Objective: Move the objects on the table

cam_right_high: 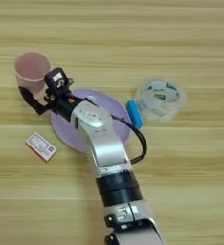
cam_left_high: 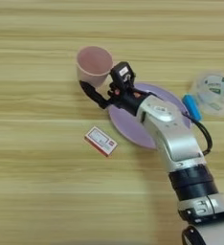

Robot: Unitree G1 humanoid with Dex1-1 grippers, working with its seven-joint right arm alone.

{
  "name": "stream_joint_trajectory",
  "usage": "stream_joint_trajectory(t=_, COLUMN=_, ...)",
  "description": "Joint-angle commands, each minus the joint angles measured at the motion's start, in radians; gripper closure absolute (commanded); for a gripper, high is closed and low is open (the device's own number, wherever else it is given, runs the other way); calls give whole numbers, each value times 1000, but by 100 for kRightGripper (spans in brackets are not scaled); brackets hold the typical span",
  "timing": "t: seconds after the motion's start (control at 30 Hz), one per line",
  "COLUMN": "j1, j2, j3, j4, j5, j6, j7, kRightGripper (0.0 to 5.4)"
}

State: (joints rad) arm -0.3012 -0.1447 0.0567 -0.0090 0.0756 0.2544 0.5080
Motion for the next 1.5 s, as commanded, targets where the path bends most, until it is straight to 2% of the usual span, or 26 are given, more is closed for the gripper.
stream_joint_trajectory(t=0.03, j1=12, j2=-24, j3=-88, j4=-137, j5=48, j6=42, j7=-63, kRightGripper=123)
stream_joint_trajectory(t=0.17, j1=82, j2=-45, j3=-147, j4=-186, j5=62, j6=92, j7=-102, kRightGripper=123)
stream_joint_trajectory(t=0.33, j1=133, j2=-74, j3=-197, j4=-186, j5=45, j6=102, j7=-155, kRightGripper=123)
stream_joint_trajectory(t=0.67, j1=176, j2=-64, j3=-166, j4=-148, j5=35, j6=123, j7=-192, kRightGripper=123)
stream_joint_trajectory(t=1.13, j1=169, j2=-69, j3=-152, j4=-71, j5=22, j6=96, j7=-209, kRightGripper=123)
stream_joint_trajectory(t=1.17, j1=168, j2=-70, j3=-151, j4=-69, j5=21, j6=94, j7=-210, kRightGripper=87)
stream_joint_trajectory(t=1.27, j1=171, j2=-72, j3=-147, j4=-68, j5=17, j6=88, j7=-211, kRightGripper=50)
stream_joint_trajectory(t=1.4, j1=174, j2=-78, j3=-143, j4=-73, j5=15, j6=80, j7=-206, kRightGripper=9)
stream_joint_trajectory(t=1.5, j1=185, j2=-95, j3=-141, j4=-107, j5=18, j6=81, j7=-187, kRightGripper=4)
